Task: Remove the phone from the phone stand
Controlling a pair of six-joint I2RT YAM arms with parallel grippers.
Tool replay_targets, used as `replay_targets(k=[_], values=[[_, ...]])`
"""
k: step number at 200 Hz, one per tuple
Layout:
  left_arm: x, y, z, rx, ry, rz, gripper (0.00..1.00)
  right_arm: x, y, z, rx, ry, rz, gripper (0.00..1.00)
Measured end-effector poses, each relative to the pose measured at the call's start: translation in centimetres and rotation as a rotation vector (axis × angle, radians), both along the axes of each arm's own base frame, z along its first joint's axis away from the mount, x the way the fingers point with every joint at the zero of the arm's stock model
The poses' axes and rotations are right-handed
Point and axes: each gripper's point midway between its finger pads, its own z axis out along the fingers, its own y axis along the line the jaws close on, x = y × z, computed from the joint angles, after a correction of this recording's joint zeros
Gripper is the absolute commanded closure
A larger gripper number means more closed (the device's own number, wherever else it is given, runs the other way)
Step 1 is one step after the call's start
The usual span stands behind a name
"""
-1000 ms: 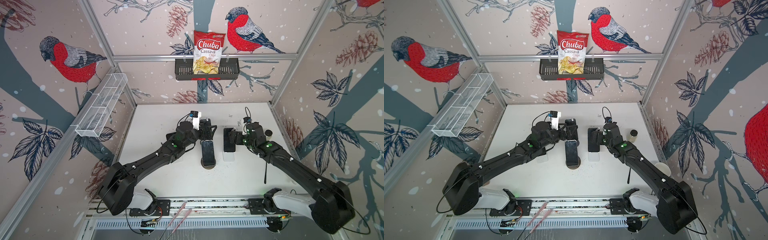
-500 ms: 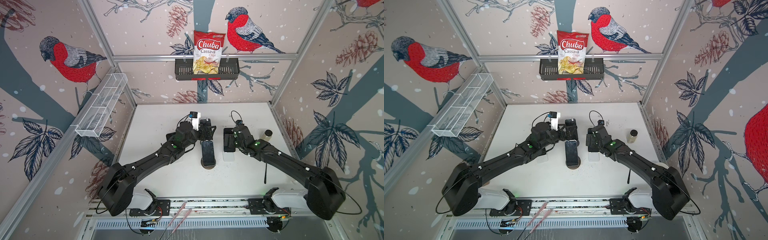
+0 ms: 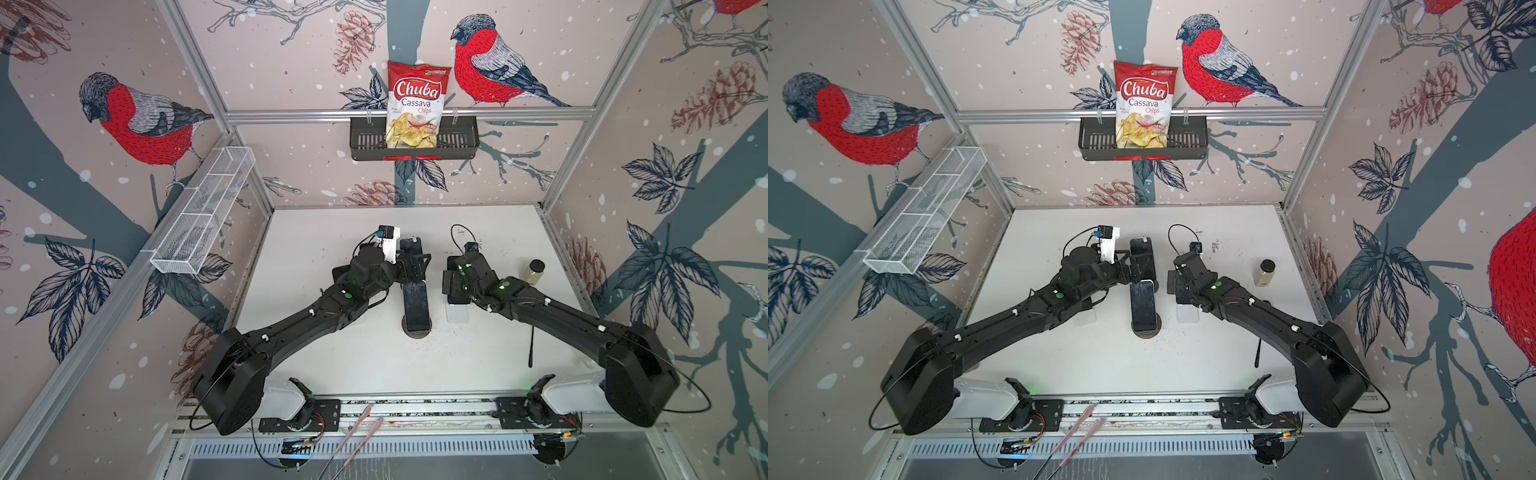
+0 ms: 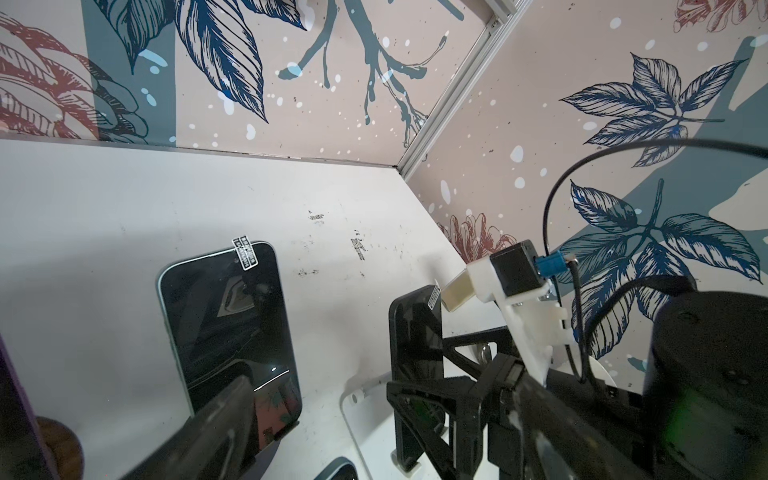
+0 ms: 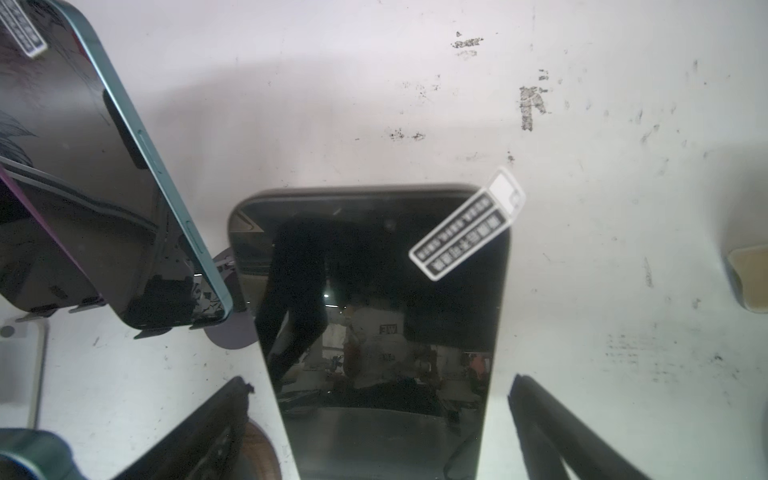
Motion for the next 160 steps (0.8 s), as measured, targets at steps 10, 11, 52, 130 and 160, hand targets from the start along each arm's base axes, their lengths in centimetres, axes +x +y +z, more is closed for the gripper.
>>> replay_targets(k=[10, 11, 52, 130, 160], values=[[0.04, 0.06, -0.04, 0.001, -0.001, 0.004, 0.02, -0.02, 0.0, -0.18, -0.005, 0.003, -0.003, 0.04], [0.07, 0.09, -0.04, 0.002, -0.001, 0.006, 0.02, -0.02, -0.01, -0.19, -0.005, 0.003, -0.004, 0.04], [0.03, 0.19, -0.13, 0.006, -0.001, 0.009, 0.02, 0.0, -0.05, -0.51, -0.011, 0.004, -0.025, 0.11], [0.0, 0.3, -0.37, 0.01, 0.002, 0.013, 0.02, 0.08, -0.24, -0.88, -0.02, -0.002, -0.036, 0.22], [-0.08, 0.36, -0.25, 0.008, 0.0, 0.013, 0.02, 0.08, -0.22, -0.9, -0.022, -0.004, -0.037, 0.26]])
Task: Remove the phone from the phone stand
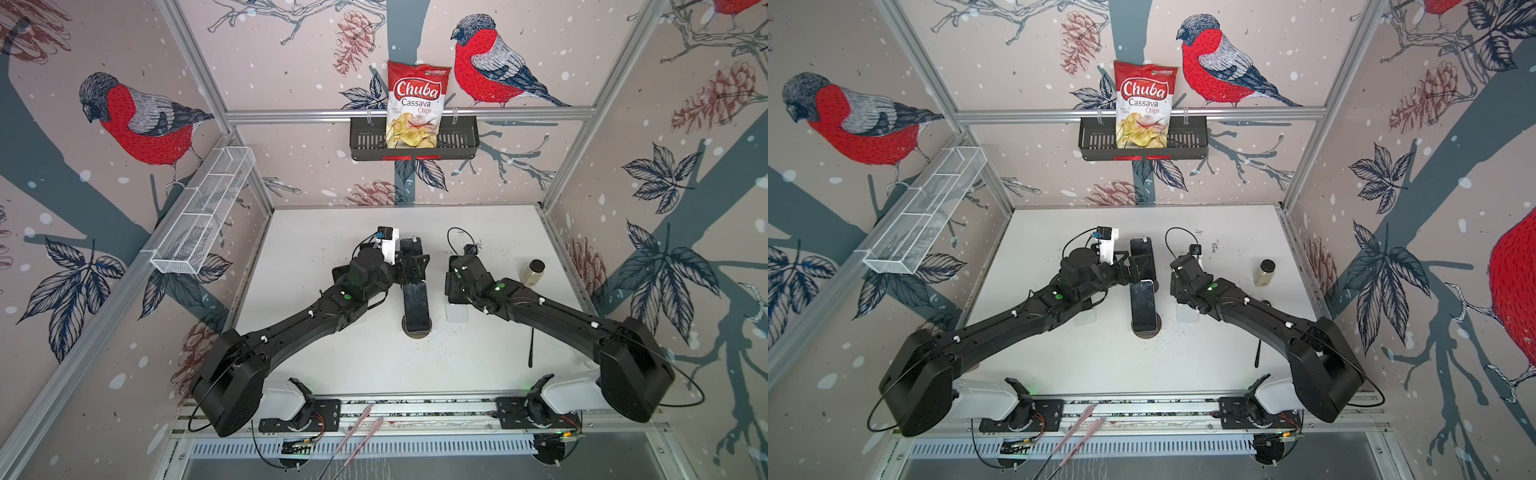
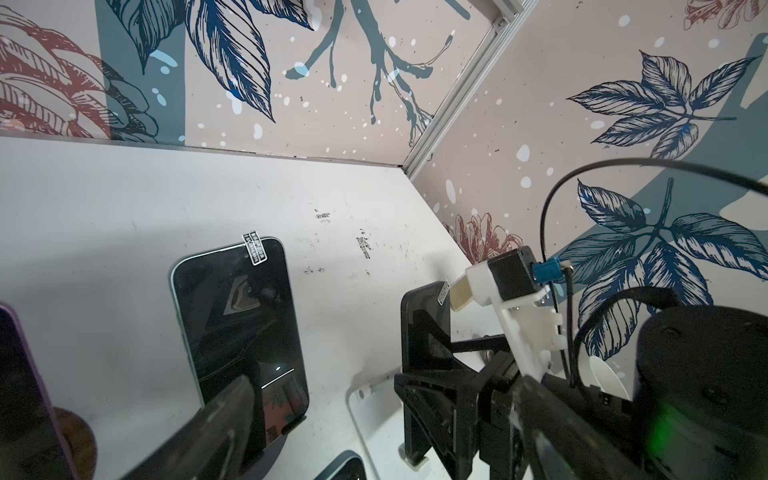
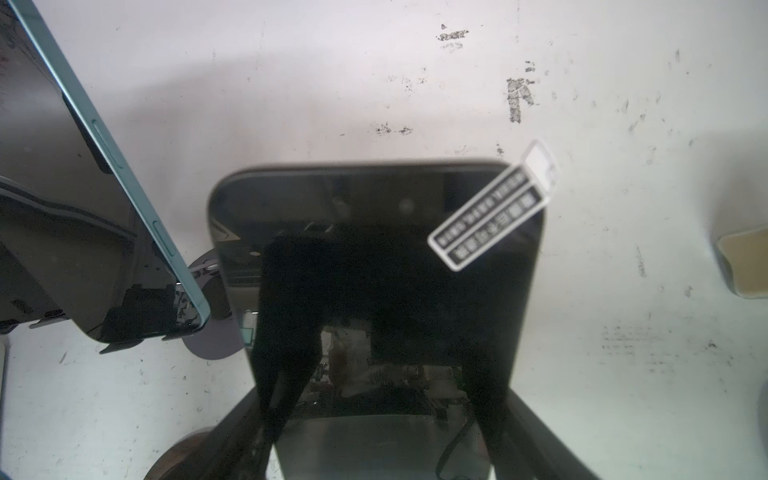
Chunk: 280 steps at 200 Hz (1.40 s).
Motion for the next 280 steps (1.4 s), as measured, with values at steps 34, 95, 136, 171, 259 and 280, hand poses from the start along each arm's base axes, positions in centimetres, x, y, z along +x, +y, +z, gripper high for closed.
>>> replay_targets(k=[34, 95, 136, 171, 259, 280], values=[[-0.1, 0.2, -0.2, 0.006, 0.006, 0.003, 0.02, 0.0, 0.1, 0.0, -0.007, -0.004, 0.003, 0.31], [-0.3, 0.3, -0.4, 0.01, 0.01, 0.004, 0.02, 0.0, 0.4, 0.2, -0.019, -0.008, 0.007, 0.36], [-0.3, 0.2, -0.7, 0.016, 0.014, 0.0, 0.03, 0.0, 0.5, 0.4, -0.023, -0.011, 0.012, 0.37], [-0.4, -0.9, -2.3, 0.059, 0.051, -0.041, 0.03, 0.0, 0.6, 0.5, -0.026, -0.014, 0.014, 0.38], [-1.8, -5.9, -6.0, 0.3, 0.11, -0.148, 0.05, -0.1, 0.1, 1.2, -0.036, -0.023, 0.003, 0.39], [-1.9, -6.2, -6.3, 0.33, 0.107, -0.151, 0.05, -0.3, -0.4, 1.0, -0.059, -0.011, -0.005, 0.39]])
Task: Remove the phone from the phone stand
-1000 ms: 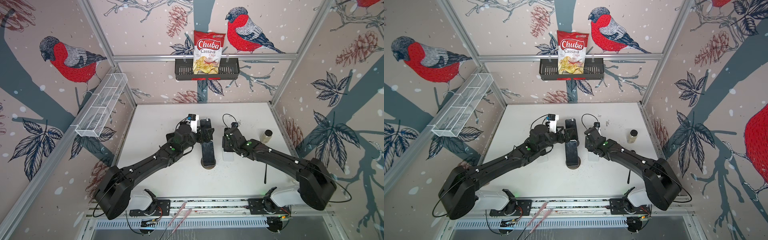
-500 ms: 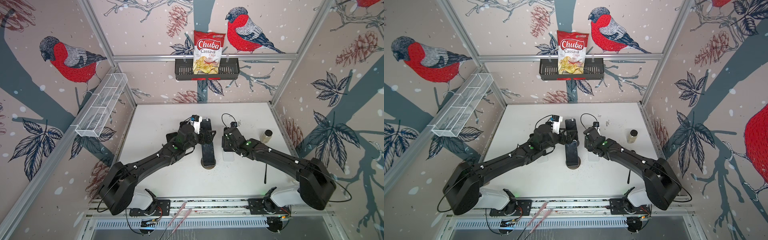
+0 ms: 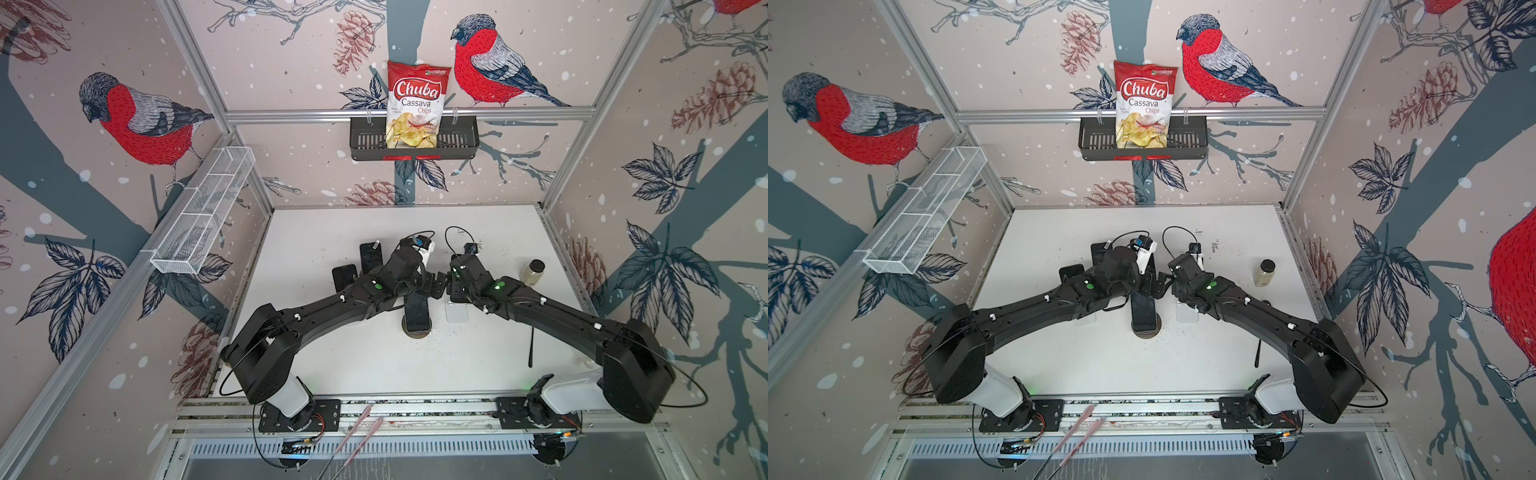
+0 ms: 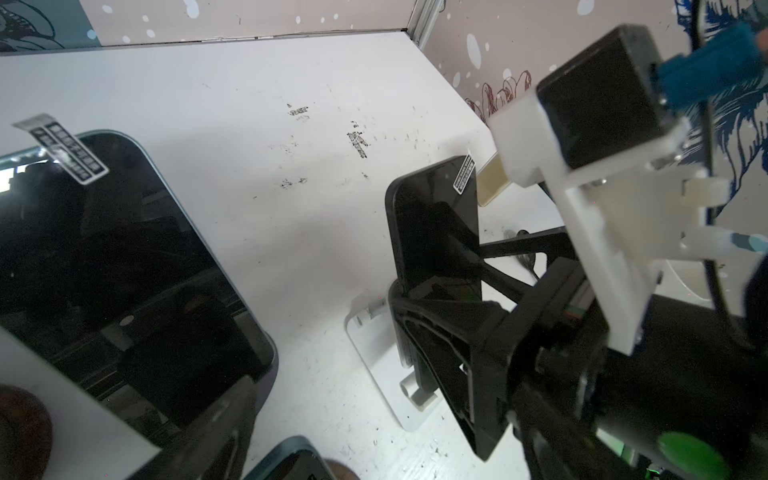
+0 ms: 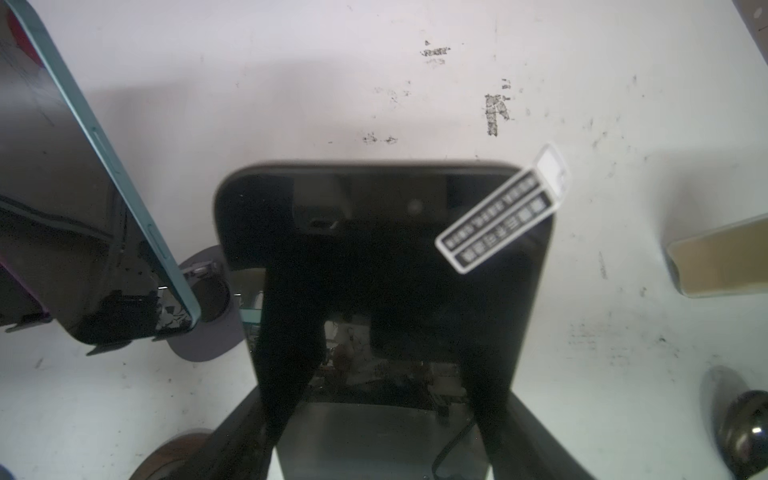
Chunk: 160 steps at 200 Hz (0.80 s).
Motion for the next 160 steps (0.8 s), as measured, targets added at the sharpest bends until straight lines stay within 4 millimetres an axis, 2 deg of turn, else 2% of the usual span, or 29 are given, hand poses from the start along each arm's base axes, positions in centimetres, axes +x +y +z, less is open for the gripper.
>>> replay_targets(k=[47, 95, 160], values=[[-1.1, 0.4, -0.8, 0.033, -0.013, -0.028, 0.05, -0.3, 0.0, 0.3, -0.008, 0.002, 0.026, 0.4], [-3.2, 2.4, -1.5, 0.067, -0.055, -0.076, 0.06, 0.2, 0.3, 1.2, 0.029, -0.028, 0.021, 0.4], [-5.4, 1.4, -0.4, 0.014, -0.158, -0.184, 0.06, 0.5, -0.4, 1.9, 0.044, -0.045, 0.003, 0.4]])
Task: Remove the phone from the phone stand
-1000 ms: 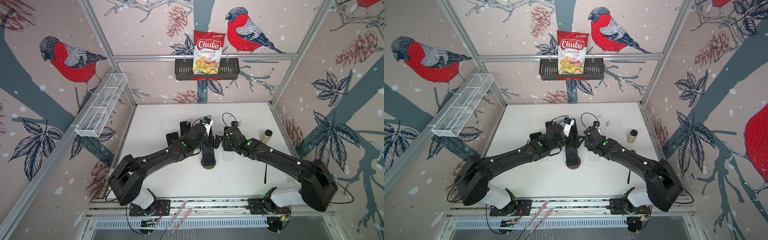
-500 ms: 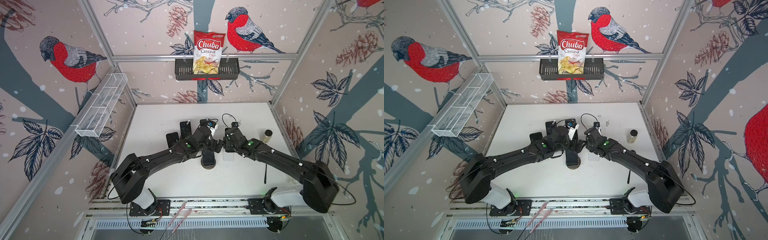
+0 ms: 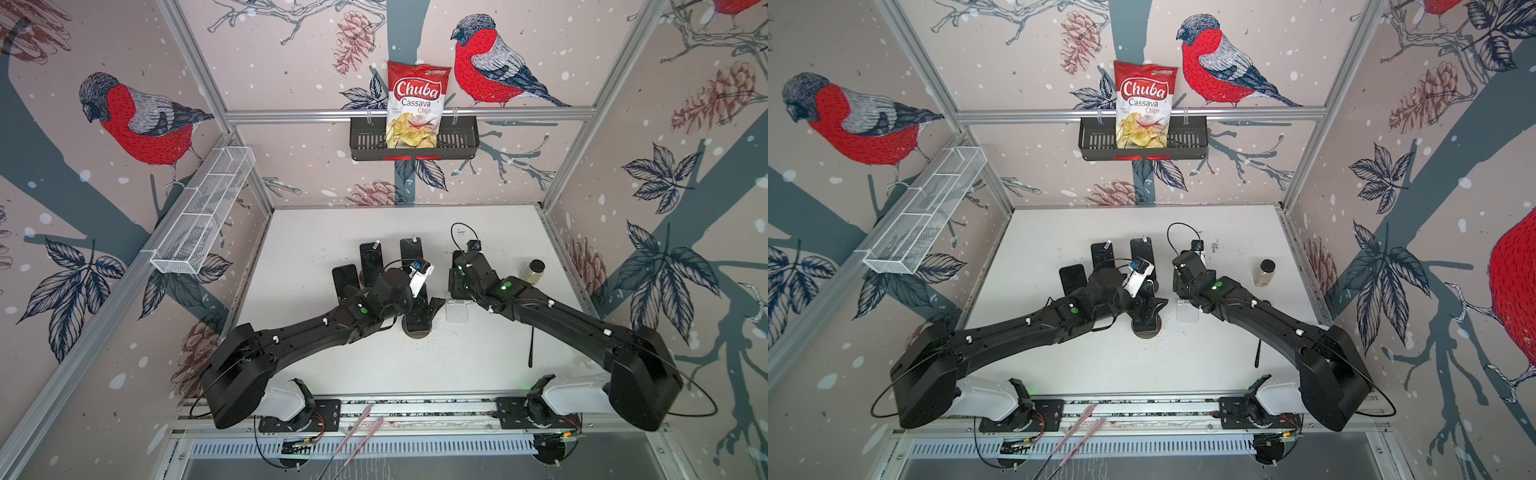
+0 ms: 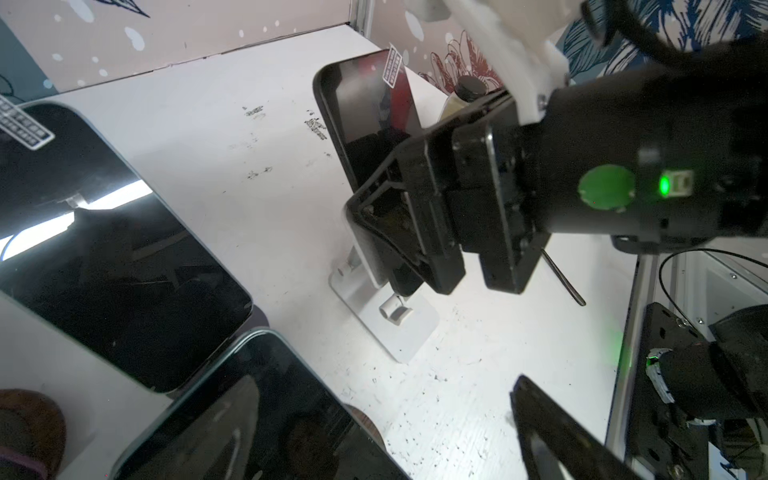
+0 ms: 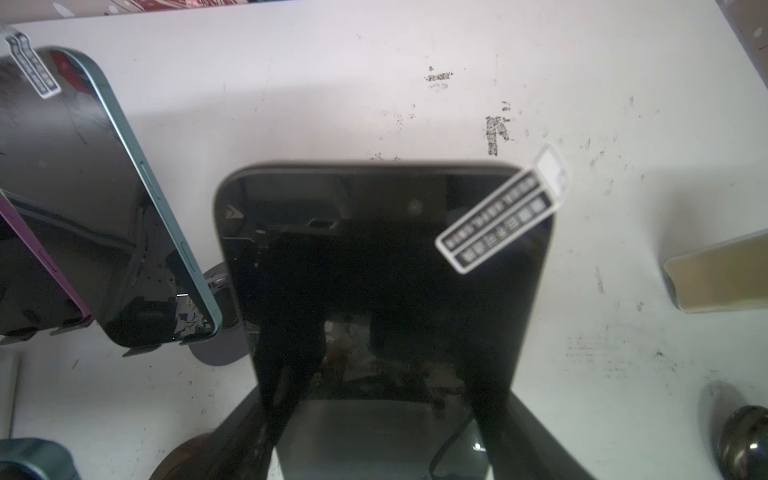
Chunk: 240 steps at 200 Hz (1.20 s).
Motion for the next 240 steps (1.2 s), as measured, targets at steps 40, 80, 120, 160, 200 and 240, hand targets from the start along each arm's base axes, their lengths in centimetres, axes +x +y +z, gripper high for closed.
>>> replay_targets(k=[40, 80, 120, 160, 200, 240], values=[[-0.1, -1.0, 0.5, -0.012, -0.023, -0.021, 0.06, 0.0, -0.3, 1.1, 0.025, -0.023, -0.005, 0.4], [0.2, -2.6, 1.1, -0.013, -0.035, -0.042, 0.06, 0.2, -1.5, 2.2, 0.041, -0.043, -0.033, 0.4], [0.3, -3.1, 1.0, -0.007, -0.036, -0.049, 0.06, 0.6, -4.1, 3.5, 0.06, -0.068, -0.097, 0.4], [0.4, -3.3, 0.7, -0.002, -0.033, -0.052, 0.06, 0.9, -7.8, 3.4, 0.053, -0.068, -0.182, 0.4], [0.3, -3.7, 0.9, -0.007, -0.032, -0.063, 0.06, 1.0, -11.0, 2.0, 0.045, -0.037, -0.252, 0.4], [0.0, -3.9, 1.0, -0.012, -0.03, -0.084, 0.06, 1.4, -12.8, -1.2, 0.051, 0.044, -0.297, 0.4]])
